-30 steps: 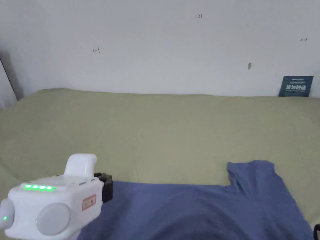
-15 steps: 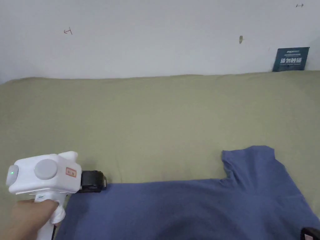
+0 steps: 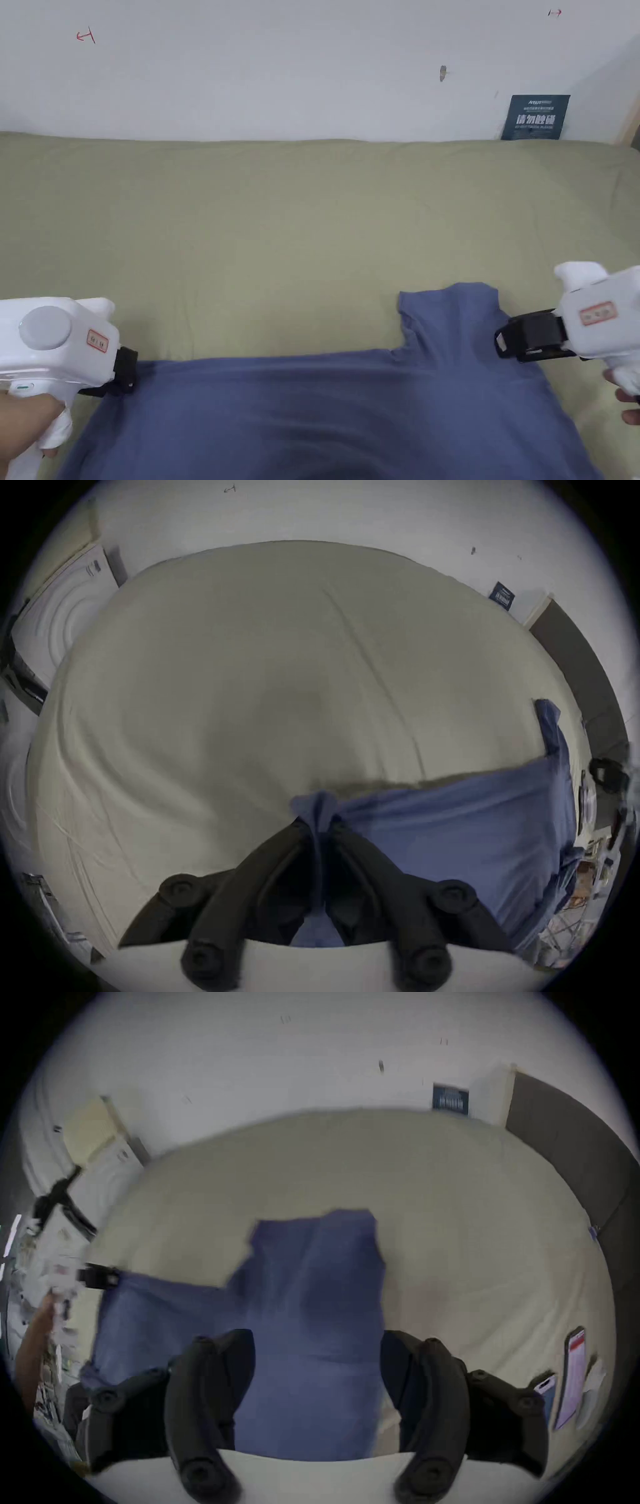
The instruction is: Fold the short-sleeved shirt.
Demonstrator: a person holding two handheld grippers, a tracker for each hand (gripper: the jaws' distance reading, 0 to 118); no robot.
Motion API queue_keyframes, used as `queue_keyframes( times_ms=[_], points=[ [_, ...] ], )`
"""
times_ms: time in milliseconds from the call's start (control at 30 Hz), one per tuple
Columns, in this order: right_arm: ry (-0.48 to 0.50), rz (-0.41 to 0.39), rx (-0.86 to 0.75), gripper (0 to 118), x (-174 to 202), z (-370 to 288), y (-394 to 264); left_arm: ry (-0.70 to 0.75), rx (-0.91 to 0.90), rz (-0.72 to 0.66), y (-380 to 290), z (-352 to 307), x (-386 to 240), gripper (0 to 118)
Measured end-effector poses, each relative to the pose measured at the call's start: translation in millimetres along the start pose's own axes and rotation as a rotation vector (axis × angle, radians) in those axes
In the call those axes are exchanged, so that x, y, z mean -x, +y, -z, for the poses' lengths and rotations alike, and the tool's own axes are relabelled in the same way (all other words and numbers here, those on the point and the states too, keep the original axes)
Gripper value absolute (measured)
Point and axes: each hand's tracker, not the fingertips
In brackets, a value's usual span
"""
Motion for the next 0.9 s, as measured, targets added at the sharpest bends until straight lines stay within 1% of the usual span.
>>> queue_keyframes(
  times_ms=[33, 67, 100, 133, 167, 200, 233, 267, 300, 333, 367, 400, 467, 500, 567, 600, 667, 733, 767, 833, 900],
  points=[
    [-0.037, 0.007, 0.066, 79, -4, 17, 11, -0.007, -0.002, -0.012, -1, 1, 3, 7],
    [-0.029, 0.024, 0.102, 79, -7, 31, 14, -0.011, -0.007, -0.03, -1, 3, 5, 7],
    [-0.067, 0.034, 0.108, 79, -5, 41, 15, -0.015, -0.012, -0.048, -1, 2, 5, 7],
    [-0.072, 0.044, 0.141, 79, -3, 53, 16, -0.016, -0.013, -0.055, -2, 2, 4, 7],
    [-0.048, 0.052, 0.188, 77, -2, 61, 16, -0.016, -0.014, -0.056, -2, 3, 5, 7],
    [-0.081, 0.039, 0.196, 76, 2, 64, 14, -0.015, -0.015, -0.054, -2, 5, 7, 7],
    [-0.109, 0.034, 0.168, 73, 6, 57, 14, -0.014, -0.016, -0.049, -2, 5, 6, 7],
    [-0.113, 0.05, 0.16, 46, 9, 49, 16, -0.013, -0.015, -0.047, -1, 4, 5, 7],
    [-0.128, 0.053, 0.147, 0, 11, 41, 17, -0.012, -0.013, -0.042, 0, 3, 4, 7],
    [-0.104, 0.041, 0.125, 0, 11, 35, 18, -0.011, -0.012, -0.032, 1, 6, 6, 7],
    [-0.076, 0.067, 0.093, 0, 16, 24, -2, -0.009, -0.011, -0.021, 2, 4, 5, 7],
    [-0.09, 0.059, 0.109, 0, 19, 17, -8, -0.009, -0.012, -0.006, 2, 1, 4, 7],
    [-0.081, -0.001, 0.054, 0, 29, -6, -23, -0.01, -0.032, 0.023, 1, -8, 6, 7],
    [-0.075, -0.011, -0.004, 0, 29, -9, 15, -0.019, -0.054, 0.034, -1, -18, 6, 7],
    [-0.01, -0.004, -0.062, 0, 34, -40, 13, -0.046, -0.107, 0.06, -8, -43, 7, 7],
    [0.008, -0.025, -0.097, 0, 39, -56, 10, -0.057, -0.126, 0.085, -14, -54, 8, 7],
    [0.006, -0.113, -0.146, 0, 49, -98, -13, -0.072, -0.175, 0.117, -25, -83, 11, 7],
    [0.001, -0.154, -0.188, 0, 54, -130, -32, -0.088, -0.206, 0.14, -44, -107, 16, 7],
    [0.018, -0.164, -0.211, 0, 49, -142, -46, -0.091, -0.217, 0.141, -54, -119, 20, 7],
    [0.027, -0.128, -0.229, 0, 43, -162, -73, -0.117, -0.238, 0.133, -77, -137, 29, 7],
    [0.039, -0.119, -0.261, 0, 38, -180, -104, -0.112, -0.278, 0.122, -108, -148, 36, 7]
  ],
)
